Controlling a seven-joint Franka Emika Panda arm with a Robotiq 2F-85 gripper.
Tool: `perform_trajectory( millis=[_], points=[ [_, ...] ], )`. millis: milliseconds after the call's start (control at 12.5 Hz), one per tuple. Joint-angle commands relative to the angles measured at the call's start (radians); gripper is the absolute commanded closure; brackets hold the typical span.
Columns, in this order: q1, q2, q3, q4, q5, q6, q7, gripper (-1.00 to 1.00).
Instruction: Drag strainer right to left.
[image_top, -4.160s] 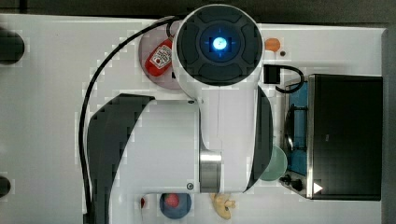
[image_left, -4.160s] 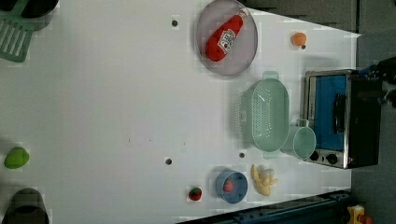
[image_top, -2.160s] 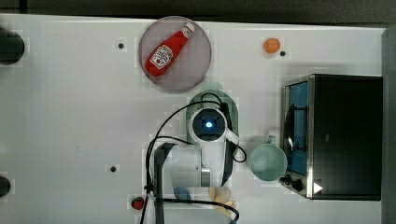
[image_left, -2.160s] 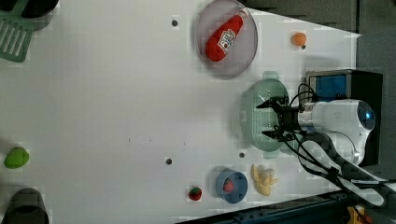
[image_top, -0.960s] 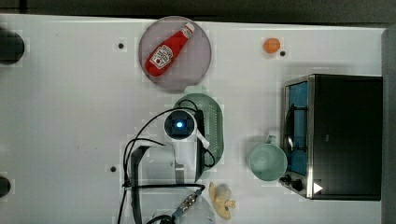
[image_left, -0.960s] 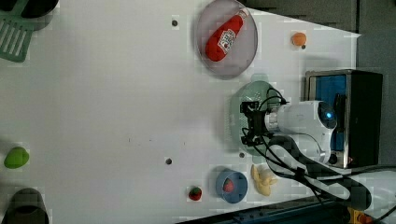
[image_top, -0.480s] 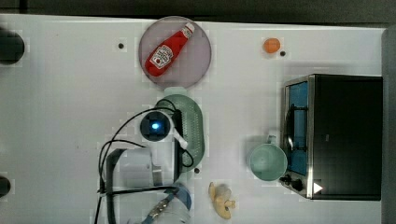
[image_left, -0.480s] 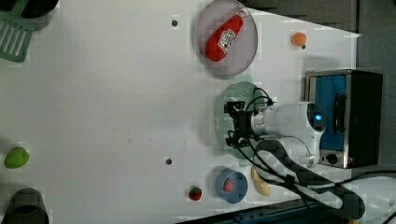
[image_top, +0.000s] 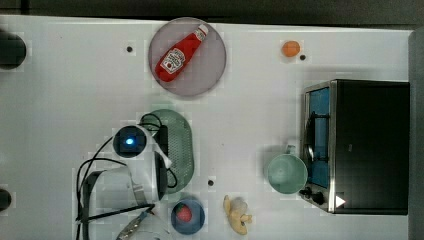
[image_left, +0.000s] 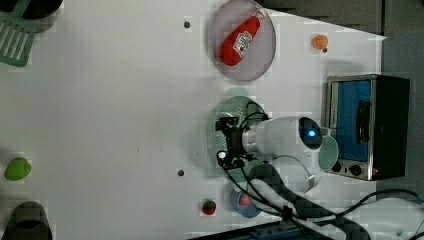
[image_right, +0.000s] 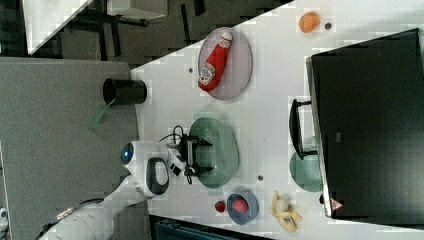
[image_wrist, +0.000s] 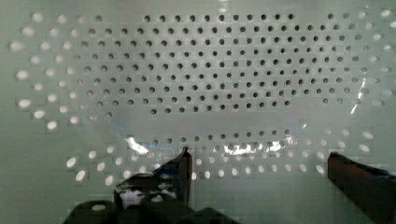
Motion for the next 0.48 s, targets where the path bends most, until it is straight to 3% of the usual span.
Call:
perform_trajectory(
  millis=[80, 480],
  points=[
    [0.079, 0.021, 0.001, 0.095, 0.014, 0.005, 0.145, -1.0],
    [0.165, 0.095, 0.001, 0.212, 0.015, 0.001, 0.227, -1.0]
  ],
)
